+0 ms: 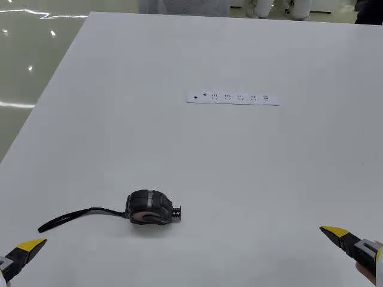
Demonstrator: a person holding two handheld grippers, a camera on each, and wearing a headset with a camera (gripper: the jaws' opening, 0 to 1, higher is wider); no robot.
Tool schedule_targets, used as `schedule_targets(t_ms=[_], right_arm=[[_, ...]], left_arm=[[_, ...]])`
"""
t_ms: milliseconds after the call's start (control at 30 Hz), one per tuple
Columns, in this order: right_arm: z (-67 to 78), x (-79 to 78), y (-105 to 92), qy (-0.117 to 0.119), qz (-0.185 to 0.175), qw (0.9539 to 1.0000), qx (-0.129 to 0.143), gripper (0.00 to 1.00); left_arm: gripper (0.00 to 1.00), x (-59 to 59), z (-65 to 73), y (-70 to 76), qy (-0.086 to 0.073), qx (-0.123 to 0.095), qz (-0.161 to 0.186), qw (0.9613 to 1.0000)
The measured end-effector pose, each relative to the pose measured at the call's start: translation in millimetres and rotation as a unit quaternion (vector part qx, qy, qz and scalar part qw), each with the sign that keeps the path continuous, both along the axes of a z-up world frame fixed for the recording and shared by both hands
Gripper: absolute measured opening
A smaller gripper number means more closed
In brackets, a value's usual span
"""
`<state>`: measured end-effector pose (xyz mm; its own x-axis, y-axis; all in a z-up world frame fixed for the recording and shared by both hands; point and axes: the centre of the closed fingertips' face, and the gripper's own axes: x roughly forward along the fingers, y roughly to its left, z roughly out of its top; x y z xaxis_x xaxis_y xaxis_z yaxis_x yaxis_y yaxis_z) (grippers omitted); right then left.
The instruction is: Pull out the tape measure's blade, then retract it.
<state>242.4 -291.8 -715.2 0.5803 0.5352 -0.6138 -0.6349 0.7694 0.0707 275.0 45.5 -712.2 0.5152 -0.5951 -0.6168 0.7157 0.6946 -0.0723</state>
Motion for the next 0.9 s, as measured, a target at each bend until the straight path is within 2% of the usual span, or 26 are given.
schedule_targets(t_ms=[333,467,500,633,667,700,733,900], right_arm=[[1.7,1.1,-3.2,-0.001,-0.003,1.0000,0.000,0.98],[0.4,-0.1,-1.8,0.001,-0.002,1.0000,0.001,0.98],[0.0,-0.2,-1.7,0.001,-0.002,1.0000,0.001,0.98],[-1.0,-1.2,-1.5,0.002,-0.001,1.0000,-0.001,0.97],[-1.1,-1.3,-1.4,0.003,-0.001,1.0000,-0.001,0.97],[-1.2,-1.2,-1.5,0.002,-0.001,1.0000,-0.001,0.97],[-1.2,-1.1,-1.6,0.002,-0.001,1.0000,-0.001,0.97],[-1.0,-0.7,-1.9,0.001,-0.002,1.0000,-0.001,0.97]], left_arm=[[0.93,1.4,0.2,1.7,0.002,0.001,0.002,1.0000],[0.93,4.7,2.1,5.5,-0.006,0.004,0.012,0.9999],[0.92,4.0,2.8,4.9,-0.002,-0.001,0.011,0.9999],[0.86,3.1,3.5,4.0,-0.002,0.004,0.003,1.0000],[0.86,2.8,3.7,2.7,0.000,-0.001,0.003,1.0000],[0.90,6.3,5.7,2.8,-0.012,-0.001,0.008,0.9999],[0.93,5.2,5.1,1.6,-0.010,-0.001,0.005,0.9999],[0.93,3.5,2.6,0.5,-0.007,0.002,0.000,1.0000]])
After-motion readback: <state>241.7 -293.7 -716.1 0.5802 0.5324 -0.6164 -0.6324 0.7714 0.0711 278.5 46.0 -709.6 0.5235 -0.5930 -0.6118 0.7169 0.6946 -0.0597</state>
